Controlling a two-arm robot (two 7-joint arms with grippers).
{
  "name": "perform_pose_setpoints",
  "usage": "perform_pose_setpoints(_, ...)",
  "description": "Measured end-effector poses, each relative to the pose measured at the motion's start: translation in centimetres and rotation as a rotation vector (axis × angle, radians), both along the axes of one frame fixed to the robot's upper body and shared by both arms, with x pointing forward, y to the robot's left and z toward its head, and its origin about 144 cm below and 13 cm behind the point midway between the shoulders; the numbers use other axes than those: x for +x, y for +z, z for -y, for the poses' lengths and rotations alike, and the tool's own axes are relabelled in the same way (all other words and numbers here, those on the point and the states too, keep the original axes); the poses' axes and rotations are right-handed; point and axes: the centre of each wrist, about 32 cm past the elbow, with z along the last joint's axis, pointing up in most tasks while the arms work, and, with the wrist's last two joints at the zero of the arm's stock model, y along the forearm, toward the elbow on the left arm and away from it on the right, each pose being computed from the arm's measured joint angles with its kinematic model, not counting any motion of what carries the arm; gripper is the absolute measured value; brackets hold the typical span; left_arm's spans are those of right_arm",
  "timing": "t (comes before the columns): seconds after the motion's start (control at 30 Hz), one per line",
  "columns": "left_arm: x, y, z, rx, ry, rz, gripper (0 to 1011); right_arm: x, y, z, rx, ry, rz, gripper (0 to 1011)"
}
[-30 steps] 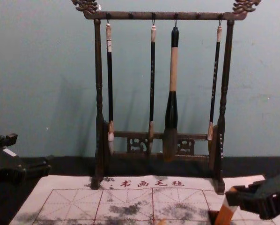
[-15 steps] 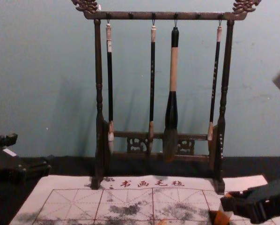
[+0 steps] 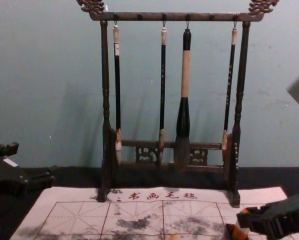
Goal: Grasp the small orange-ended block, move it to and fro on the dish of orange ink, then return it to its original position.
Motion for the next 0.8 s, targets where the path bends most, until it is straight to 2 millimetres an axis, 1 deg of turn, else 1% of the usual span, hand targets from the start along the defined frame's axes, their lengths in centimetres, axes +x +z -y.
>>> perform_pose_setpoints(0.37,0.00,0.00,0.00,0.000,0.000,0.000,1001,0.00,0.03,0.03,0.001,0.002,0.001,138)
perform_pose_setpoints(0.43,0.00,0.00,0.00,0.000,0.000,0.000,1001,0.00,0.04,0.02,0.001,0.003,0.001,204)
perform_pose_setpoints(0.5,0.00,0.00,0.00,0.000,0.000,0.000,1001,0.00,0.04,0.03,0.001,0.003,0.001,242)
perform_pose_setpoints(0.63,0.00,0.00,0.00,0.000,0.000,0.000,1001,-0.01,0.03,0.03,0.002,0.003,0.001,357)
perform_pose_setpoints(0.67,0.00,0.00,0.00,0.000,0.000,0.000,1001,-0.01,0.03,0.03,0.002,0.004,0.001,413)
perform_pose_setpoints(0.7,0.00,0.00,0.00,0.000,0.000,0.000,1001,-0.01,0.03,0.03,0.002,0.004,0.001,413)
perform_pose_setpoints(0.8,0.00,0.00,0.00,0.000,0.000,0.000,1001,-0.01,0.02,0.03,0.002,0.004,0.001,530)
